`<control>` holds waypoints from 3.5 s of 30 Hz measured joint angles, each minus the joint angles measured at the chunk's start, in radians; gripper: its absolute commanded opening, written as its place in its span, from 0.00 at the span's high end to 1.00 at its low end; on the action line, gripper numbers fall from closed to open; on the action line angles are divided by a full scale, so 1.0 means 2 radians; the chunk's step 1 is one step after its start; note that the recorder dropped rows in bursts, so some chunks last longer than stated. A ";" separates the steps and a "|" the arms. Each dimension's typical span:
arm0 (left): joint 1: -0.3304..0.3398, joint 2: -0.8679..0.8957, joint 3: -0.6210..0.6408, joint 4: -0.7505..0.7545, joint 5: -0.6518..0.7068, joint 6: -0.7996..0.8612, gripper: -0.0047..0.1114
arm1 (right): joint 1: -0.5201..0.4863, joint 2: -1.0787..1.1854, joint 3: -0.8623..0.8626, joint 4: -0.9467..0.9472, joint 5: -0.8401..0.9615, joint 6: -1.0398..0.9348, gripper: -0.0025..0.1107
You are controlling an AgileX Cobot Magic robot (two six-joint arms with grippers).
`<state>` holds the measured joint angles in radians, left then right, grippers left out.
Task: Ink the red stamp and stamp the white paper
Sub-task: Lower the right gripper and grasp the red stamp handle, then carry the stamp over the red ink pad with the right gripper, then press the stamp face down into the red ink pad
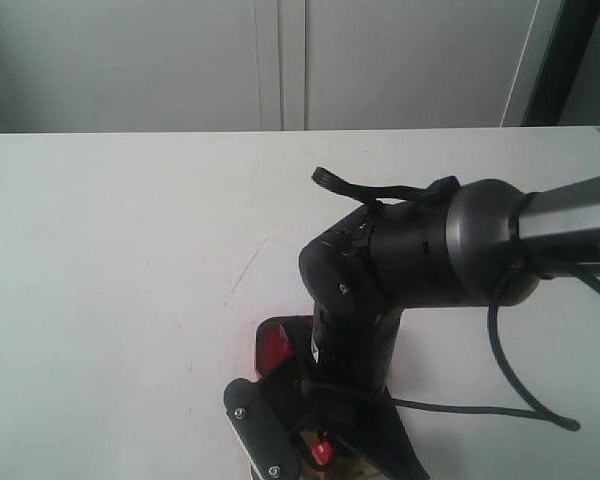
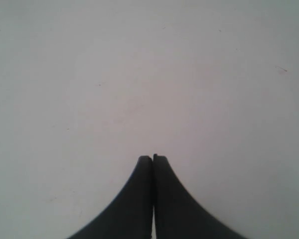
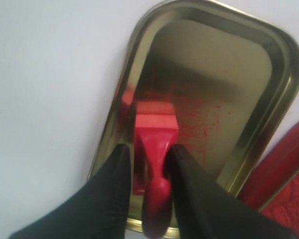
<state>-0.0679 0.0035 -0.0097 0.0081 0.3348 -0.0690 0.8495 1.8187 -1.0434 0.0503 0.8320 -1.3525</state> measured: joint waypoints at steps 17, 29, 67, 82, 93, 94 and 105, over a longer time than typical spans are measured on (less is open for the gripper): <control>0.000 0.000 0.000 0.000 0.000 0.000 0.96 | 0.000 -0.024 0.000 -0.002 -0.001 0.050 0.98; 0.000 0.000 0.000 0.000 0.000 0.000 0.96 | 0.000 -0.074 -0.010 -0.039 0.008 0.205 0.98; 0.000 0.000 0.000 0.000 0.000 0.000 0.96 | -0.084 0.061 -0.150 0.000 0.031 0.413 0.98; 0.000 0.000 0.000 0.000 0.000 0.000 0.96 | -0.084 0.105 -0.161 0.000 0.032 0.414 0.98; 0.000 0.000 0.000 0.000 0.000 0.000 0.96 | -0.084 0.111 -0.165 -0.001 0.038 0.414 0.98; 0.000 0.000 0.000 0.000 0.000 0.000 0.96 | -0.084 0.111 -0.166 -0.002 0.039 0.414 0.98; 0.000 0.000 0.000 0.000 0.000 0.000 0.96 | -0.084 0.110 -0.179 -0.011 0.052 0.415 0.98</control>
<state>-0.0679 0.0035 -0.0097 0.0081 0.3348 -0.0690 0.6809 2.0387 -1.4018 0.0290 0.9362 -0.5225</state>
